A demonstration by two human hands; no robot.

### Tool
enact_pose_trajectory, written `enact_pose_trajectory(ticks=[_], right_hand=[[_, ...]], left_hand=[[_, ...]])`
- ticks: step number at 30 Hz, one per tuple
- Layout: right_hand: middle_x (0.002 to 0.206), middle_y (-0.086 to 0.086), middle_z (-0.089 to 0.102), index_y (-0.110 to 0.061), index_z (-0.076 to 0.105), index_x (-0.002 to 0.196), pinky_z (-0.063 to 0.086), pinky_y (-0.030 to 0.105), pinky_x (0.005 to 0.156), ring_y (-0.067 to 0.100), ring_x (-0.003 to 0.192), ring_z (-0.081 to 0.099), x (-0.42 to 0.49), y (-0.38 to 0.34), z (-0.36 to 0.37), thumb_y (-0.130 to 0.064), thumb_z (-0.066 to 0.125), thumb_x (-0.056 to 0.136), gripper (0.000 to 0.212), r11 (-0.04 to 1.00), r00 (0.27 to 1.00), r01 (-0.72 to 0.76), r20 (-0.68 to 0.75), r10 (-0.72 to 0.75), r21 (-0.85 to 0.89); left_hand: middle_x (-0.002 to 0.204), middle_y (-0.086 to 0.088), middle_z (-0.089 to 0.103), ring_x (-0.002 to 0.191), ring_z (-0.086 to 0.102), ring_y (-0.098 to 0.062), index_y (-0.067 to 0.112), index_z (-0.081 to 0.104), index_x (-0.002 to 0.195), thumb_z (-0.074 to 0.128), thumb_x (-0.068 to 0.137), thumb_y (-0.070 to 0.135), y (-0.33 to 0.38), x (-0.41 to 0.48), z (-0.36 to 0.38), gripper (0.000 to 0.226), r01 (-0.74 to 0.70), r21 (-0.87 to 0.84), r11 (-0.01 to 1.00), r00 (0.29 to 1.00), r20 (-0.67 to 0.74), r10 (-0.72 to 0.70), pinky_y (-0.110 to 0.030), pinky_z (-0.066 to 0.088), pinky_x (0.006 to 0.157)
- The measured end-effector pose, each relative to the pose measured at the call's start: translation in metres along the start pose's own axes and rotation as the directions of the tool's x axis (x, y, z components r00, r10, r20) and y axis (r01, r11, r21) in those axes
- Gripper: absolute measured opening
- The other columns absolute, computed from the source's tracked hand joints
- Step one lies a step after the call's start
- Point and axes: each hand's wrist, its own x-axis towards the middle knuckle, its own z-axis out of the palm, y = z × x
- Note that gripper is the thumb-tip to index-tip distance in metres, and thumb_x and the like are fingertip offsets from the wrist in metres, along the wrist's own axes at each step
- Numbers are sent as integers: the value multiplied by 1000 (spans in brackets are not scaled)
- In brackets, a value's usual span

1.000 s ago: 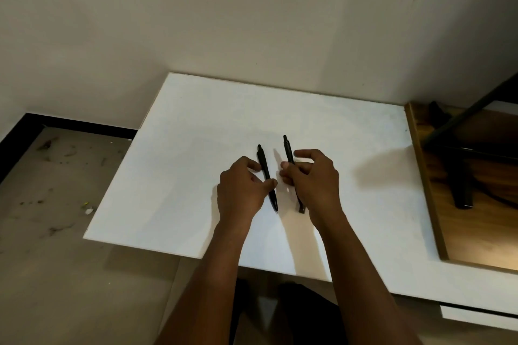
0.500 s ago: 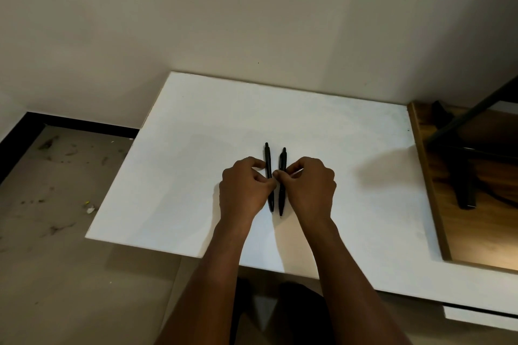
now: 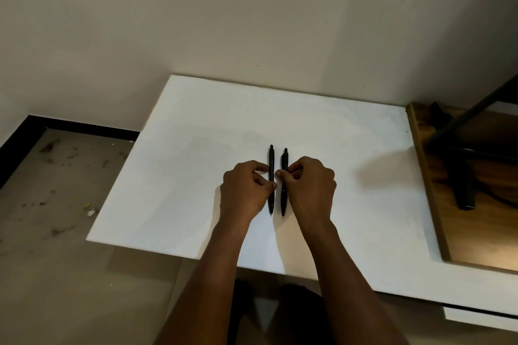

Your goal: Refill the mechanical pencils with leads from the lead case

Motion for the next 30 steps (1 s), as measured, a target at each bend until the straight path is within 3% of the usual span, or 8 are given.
enact_pose_trajectory(ticks=[7, 10, 14, 17, 20, 23, 26, 30], right_hand=[[78, -1, 73, -13, 73, 81, 47, 31, 75, 18, 79, 67, 7, 5, -18, -34, 74, 87, 21, 990, 998, -21, -58, 29, 140], [75, -4, 72, -14, 74, 80, 48, 32, 78, 20, 76, 68, 13, 15, -39, -31, 72, 88, 19, 986, 993, -22, -113, 41, 166], [74, -7, 72, -17, 75, 80, 41, 25, 67, 13, 75, 66, 17, 29, -62, -25, 73, 87, 11, 987, 991, -34, -126, 53, 154], [79, -6, 73, -18, 77, 83, 42, 24, 65, 10, 75, 64, 14, 37, -70, -16, 74, 85, 4, 990, 997, -35, -68, 45, 139], [83, -5, 72, -20, 79, 90, 41, 24, 70, 13, 78, 63, 11, 42, -71, -13, 74, 84, 10, 998, 999, -23, 33, 21, 53], [88, -5, 72, -22, 79, 95, 38, 20, 64, 13, 82, 64, 11, 45, -70, -8, 70, 84, 19, 999, 995, 31, 100, -28, -20], [86, -6, 69, -23, 78, 96, 35, 9, 60, 9, 77, 62, 11, 47, -68, -9, 74, 81, 21, 998, 988, 61, 147, -57, -25], [88, -5, 70, -24, 79, 97, 42, 21, 67, 8, 76, 61, 10, 48, -63, -15, 78, 79, 20, 993, 979, 101, 184, -89, -57]], left_hand=[[80, 1, 75, 81, 72, -23, 18, 72, 110, 81, 79, 21, -2, 2, 0, 33, 38, -30, 999, 999, 21, -37, -42, 60, 82], [83, 6, 73, 85, 70, -16, 22, 72, 107, 80, 80, 26, -1, -1, -1, 28, 21, 18, 1000, 1000, -17, -21, -27, 52, 78], [74, 10, 69, 73, 65, -10, 25, 73, 96, 75, 84, 28, 10, -7, -1, 13, -34, 48, 998, 995, -95, 38, -23, 43, 66], [68, 11, 64, 69, 63, -9, 24, 76, 90, 75, 83, 27, 18, -12, 3, 7, -75, 88, 993, 994, -75, 81, -20, 40, 57], [68, 10, 63, 77, 67, -15, 23, 78, 87, 78, 81, 32, 22, -17, 11, 10, -90, 143, 986, 996, 13, 89, -23, 42, 61], [76, 8, 68, 81, 68, -16, 24, 77, 86, 81, 77, 41, 25, -22, 21, 19, -92, 229, 969, 995, 54, 82, -25, 48, 66], [87, 4, 74, 86, 68, -18, 27, 75, 84, 83, 72, 49, 29, -24, 31, 27, -59, 283, 957, 998, 32, 52, -28, 52, 70], [92, 5, 72, 90, 68, -17, 28, 72, 88, 82, 71, 55, 32, -28, 45, 34, -41, 364, 931, 999, -1, 45, -25, 40, 64]])
